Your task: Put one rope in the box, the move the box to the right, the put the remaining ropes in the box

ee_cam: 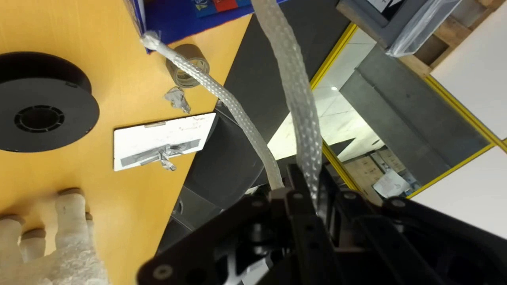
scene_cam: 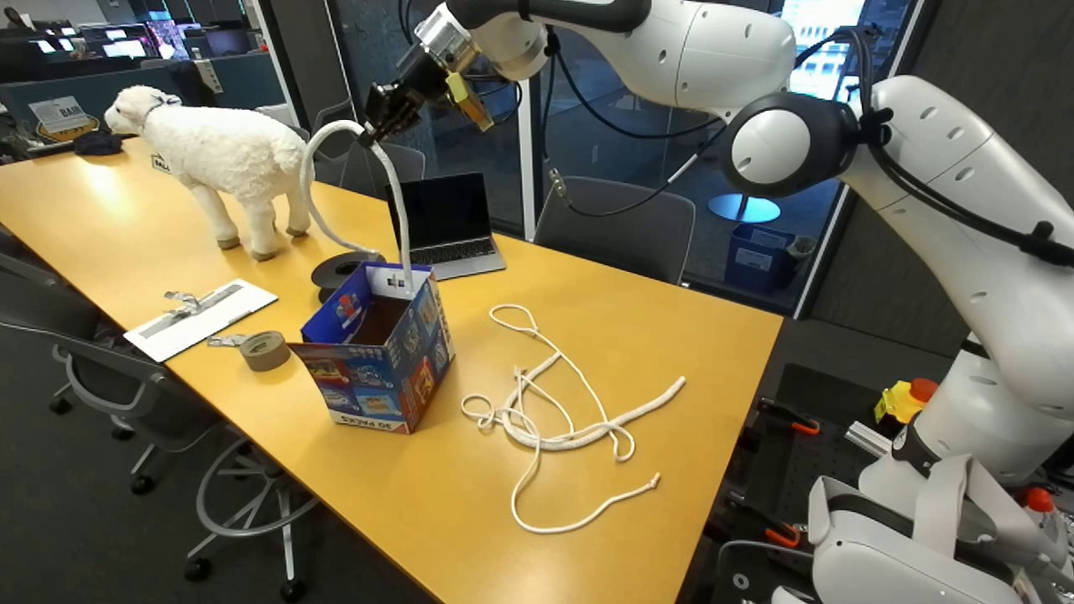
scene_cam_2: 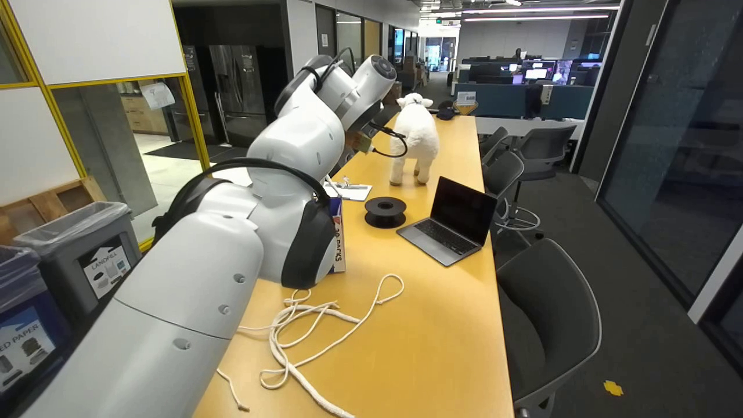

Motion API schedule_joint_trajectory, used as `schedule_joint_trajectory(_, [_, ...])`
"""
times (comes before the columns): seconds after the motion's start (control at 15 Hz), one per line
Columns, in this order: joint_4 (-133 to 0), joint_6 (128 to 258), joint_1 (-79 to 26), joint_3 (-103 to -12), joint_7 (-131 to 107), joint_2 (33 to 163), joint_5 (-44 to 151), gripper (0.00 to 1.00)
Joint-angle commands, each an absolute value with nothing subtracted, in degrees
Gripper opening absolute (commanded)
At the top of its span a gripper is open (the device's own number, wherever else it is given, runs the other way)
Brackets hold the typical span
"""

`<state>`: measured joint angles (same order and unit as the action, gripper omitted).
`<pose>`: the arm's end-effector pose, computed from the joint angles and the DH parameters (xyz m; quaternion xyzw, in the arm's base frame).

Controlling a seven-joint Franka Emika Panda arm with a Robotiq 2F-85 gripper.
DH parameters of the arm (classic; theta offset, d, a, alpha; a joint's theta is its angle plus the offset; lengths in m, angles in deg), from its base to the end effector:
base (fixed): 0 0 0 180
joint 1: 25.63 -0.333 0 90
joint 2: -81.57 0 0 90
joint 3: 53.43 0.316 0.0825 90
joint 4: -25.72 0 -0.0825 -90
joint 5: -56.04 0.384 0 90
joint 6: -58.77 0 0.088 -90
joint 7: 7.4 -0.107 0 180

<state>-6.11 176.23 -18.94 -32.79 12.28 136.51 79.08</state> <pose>0.8088 0.0404 0.5314 -0.8975 -0.1203 -0.3043 0.2957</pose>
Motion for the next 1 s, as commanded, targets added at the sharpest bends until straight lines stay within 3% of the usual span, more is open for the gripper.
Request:
schedule_joint_trajectory(0.0, [-5.3, 174.9, -17.4, -29.5, 17.7, 136.0, 81.8, 0.09])
schedule_joint_trajectory(0.93, [-7.9, 172.3, -17.2, -25.4, 25.0, 140.5, 83.7, 0.09])
